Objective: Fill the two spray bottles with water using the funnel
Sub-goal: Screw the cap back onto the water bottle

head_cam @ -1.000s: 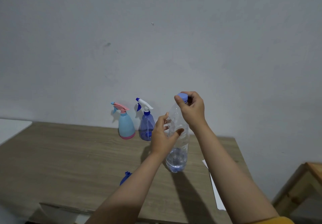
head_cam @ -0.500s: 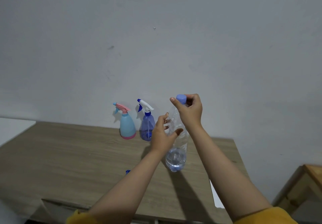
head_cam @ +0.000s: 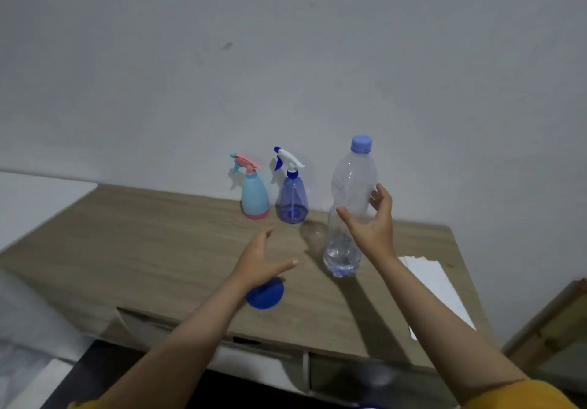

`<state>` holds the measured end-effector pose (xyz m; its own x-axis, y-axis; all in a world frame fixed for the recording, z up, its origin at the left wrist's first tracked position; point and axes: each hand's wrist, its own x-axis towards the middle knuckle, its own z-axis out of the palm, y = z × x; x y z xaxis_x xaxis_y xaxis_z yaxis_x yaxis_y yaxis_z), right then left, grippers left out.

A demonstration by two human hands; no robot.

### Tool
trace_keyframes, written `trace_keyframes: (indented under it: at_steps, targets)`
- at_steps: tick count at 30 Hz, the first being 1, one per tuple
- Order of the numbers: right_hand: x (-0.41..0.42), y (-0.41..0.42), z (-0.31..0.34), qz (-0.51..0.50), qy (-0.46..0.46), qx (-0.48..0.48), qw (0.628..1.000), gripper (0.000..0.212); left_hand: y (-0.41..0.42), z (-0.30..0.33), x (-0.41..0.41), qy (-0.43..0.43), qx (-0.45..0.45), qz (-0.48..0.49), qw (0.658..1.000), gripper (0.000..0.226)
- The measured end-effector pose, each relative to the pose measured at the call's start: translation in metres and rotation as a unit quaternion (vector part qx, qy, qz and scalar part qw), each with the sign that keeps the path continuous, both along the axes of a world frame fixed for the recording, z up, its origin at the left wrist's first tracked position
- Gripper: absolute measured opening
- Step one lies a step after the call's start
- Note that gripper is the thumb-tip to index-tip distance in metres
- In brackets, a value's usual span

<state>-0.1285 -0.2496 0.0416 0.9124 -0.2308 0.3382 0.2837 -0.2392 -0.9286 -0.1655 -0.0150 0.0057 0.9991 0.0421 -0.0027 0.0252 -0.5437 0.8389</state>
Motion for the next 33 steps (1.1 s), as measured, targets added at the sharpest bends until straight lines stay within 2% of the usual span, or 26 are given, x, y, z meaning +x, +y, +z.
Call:
trace_keyframes:
  at_steps: [3,8,15,20,27,33]
  targets:
    - [-0.003,0.003,-0.027,-0.010,0.038,0.002,0.999,0.105,0.028,-0.027,-0.017,0.067,0.013,0.021,0.997,0.125]
    - [-0.003,0.009,-0.055,-0.003,0.046,-0.013,0.999,0.110,0.047,-0.058,-0.031,0.097,0.026,0.026,0.995,0.108]
    - [0.006,0.018,-0.066,-0.027,0.044,-0.019,0.998,0.113,0.047,-0.069,-0.023,0.075,0.050,-0.026,0.996,0.087]
    - [0.011,0.024,-0.067,-0.087,0.035,-0.013,0.995,0.097,0.047,-0.073,-0.014,0.043,0.093,-0.029,0.994,0.064]
    - [0.032,0.018,-0.037,-0.130,0.001,-0.006,0.992,0.098,0.027,-0.046,0.027,-0.016,0.064,-0.024,0.998,0.062]
    - [0.071,0.003,-0.019,-0.170,0.005,-0.013,0.985,0.101,-0.020,-0.024,0.092,-0.040,0.060,-0.069,0.995,0.060]
